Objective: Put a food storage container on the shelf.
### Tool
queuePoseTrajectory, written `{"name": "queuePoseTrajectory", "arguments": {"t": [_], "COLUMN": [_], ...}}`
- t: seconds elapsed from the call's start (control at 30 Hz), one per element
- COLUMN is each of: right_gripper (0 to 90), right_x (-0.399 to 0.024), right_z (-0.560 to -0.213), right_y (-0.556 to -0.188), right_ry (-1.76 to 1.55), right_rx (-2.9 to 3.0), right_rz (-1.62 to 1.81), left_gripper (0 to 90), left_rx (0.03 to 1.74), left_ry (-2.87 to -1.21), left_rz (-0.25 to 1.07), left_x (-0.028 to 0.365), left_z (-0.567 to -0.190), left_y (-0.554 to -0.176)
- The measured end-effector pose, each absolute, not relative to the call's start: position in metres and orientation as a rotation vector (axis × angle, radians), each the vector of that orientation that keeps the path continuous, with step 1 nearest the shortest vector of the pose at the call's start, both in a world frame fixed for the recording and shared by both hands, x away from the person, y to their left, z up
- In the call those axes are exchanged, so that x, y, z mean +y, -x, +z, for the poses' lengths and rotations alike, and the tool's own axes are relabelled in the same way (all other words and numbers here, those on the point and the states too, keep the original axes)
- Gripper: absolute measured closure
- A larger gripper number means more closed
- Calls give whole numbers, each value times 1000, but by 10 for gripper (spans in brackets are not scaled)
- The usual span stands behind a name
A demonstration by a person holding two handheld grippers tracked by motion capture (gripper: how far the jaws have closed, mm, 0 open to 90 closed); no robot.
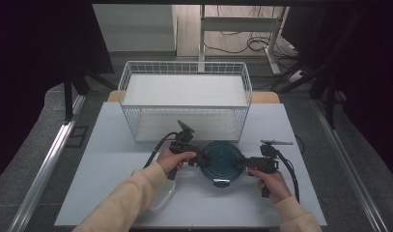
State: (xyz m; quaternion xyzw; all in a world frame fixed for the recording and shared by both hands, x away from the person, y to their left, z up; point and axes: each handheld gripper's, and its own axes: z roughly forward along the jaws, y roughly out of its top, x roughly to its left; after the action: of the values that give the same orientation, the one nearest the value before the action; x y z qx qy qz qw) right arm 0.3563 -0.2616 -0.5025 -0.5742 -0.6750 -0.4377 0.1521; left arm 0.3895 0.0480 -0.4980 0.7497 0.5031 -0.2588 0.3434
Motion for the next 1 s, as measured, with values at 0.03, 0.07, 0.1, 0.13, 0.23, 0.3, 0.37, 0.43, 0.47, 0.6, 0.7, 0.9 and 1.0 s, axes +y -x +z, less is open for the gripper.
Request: {"name": "queuePoseTrajectory", "arguments": {"t": [0.03, 0.07, 0.1, 0.13, 0.23, 0.3, 0.37, 0.43, 0.47, 0.6, 0.7, 0.9, 1.0], "right_gripper": [344, 354, 362, 369, 383, 406, 410, 417, 419, 424, 427, 443, 453], "right_x": [-263, -264, -266, -266, -267, -268, -268, -267, -267, -267, -269, -270, -271], "right_z": [-503, -504, -504, -504, -504, -501, -500, -498, -498, -496, -497, -496, -494], "right_y": [-356, -357, -357, -357, -356, -354, -353, -351, -351, -348, -348, -345, -344], "right_ry": [1651, 1652, 1655, 1656, 1657, 1657, 1653, 1654, 1652, 1649, 1647, 1645, 1637], "right_rx": [-1922, -1911, -1895, -1887, -1878, -1877, -1882, -1879, -1890, -1895, -1891, -1874, -1880], "right_rz": [-1260, -1264, -1270, -1272, -1280, -1294, -1304, -1313, -1321, -1329, -1334, -1342, -1356], "left_gripper": [335, 337, 338, 341, 346, 353, 356, 361, 362, 370, 378, 395, 405], "left_rx": [1310, 1313, 1315, 1317, 1317, 1310, 1307, 1303, 1303, 1298, 1296, 1294, 1298], "left_ry": [-1946, -1942, -1939, -1937, -1938, -1946, -1953, -1954, -1957, -1950, -1945, -1926, -1906], "left_rz": [-674, -675, -675, -675, -673, -669, -666, -662, -661, -659, -660, -664, -648], "left_x": [48, 48, 48, 49, 49, 50, 51, 51, 51, 52, 53, 55, 56], "left_z": [-498, -498, -498, -498, -497, -496, -494, -493, -493, -492, -492, -491, -489], "left_y": [-390, -390, -389, -389, -388, -387, -385, -383, -383, -382, -382, -380, -378]}}
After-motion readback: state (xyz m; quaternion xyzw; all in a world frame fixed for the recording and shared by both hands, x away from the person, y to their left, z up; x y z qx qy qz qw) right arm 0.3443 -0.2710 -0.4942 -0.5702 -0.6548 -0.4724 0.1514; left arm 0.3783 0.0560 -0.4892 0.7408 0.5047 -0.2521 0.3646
